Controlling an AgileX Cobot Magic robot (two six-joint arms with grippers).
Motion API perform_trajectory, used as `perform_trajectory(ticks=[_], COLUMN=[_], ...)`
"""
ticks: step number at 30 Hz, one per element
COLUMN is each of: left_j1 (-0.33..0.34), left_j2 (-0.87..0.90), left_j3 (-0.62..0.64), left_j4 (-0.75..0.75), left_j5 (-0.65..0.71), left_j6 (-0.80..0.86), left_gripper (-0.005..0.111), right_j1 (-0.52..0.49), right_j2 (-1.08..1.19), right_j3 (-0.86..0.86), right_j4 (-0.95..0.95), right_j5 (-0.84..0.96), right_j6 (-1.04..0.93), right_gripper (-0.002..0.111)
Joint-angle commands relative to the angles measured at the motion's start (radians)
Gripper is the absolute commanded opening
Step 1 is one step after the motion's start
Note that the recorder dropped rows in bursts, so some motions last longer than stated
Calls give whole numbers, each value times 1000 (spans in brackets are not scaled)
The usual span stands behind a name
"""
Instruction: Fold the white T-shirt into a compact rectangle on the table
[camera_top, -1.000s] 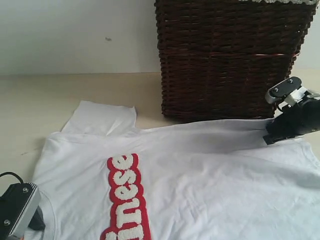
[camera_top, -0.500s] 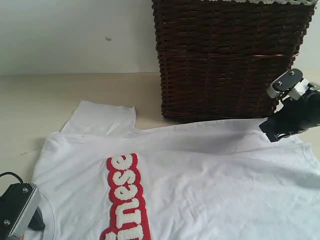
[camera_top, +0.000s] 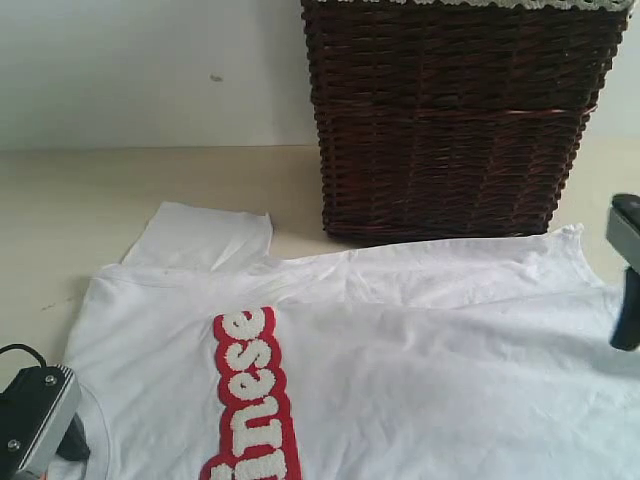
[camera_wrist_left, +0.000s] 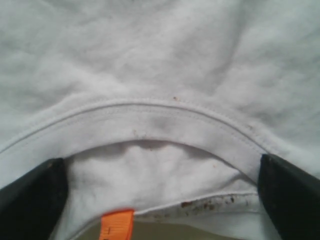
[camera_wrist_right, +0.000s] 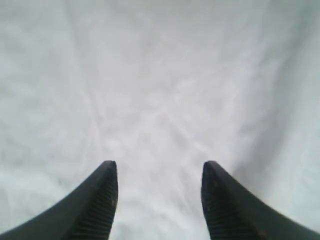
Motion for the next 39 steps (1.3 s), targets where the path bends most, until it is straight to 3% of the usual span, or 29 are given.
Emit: perform_trajectory(ticks=[1,5,8,16,25,30,35,39], left_j1=[-5,-5,-5,-5,-5,-5,-5,-5], left_j2=[25,25,25,25,25,25,25,25], left_j3=[9,9,9,9,9,9,9,9], left_j4=[20,20,20,20,20,20,20,20], left_j5=[1,1,1,1,1,1,1,1], left_j6=[-13,-13,-13,-13,-13,-13,-13,-13], left_gripper=[105,105,105,105,105,105,105,105], right_j1=[-111,-120,-120,-120,-120,-120,-120,-120], right_j2=[-6,9,14,97,97,53,-54,-22], right_j3=[11,68,150,251,320,325,325,327], right_j4=[-10,-73,-103,-228,-336,-195,65,52], right_j5=[-103,-79,-87,-193,-56,-56,-252,-415], right_j6=[-83,-23,-19,72,98,131,68,58], right_gripper=[52,51,31,2,1,1,1,1])
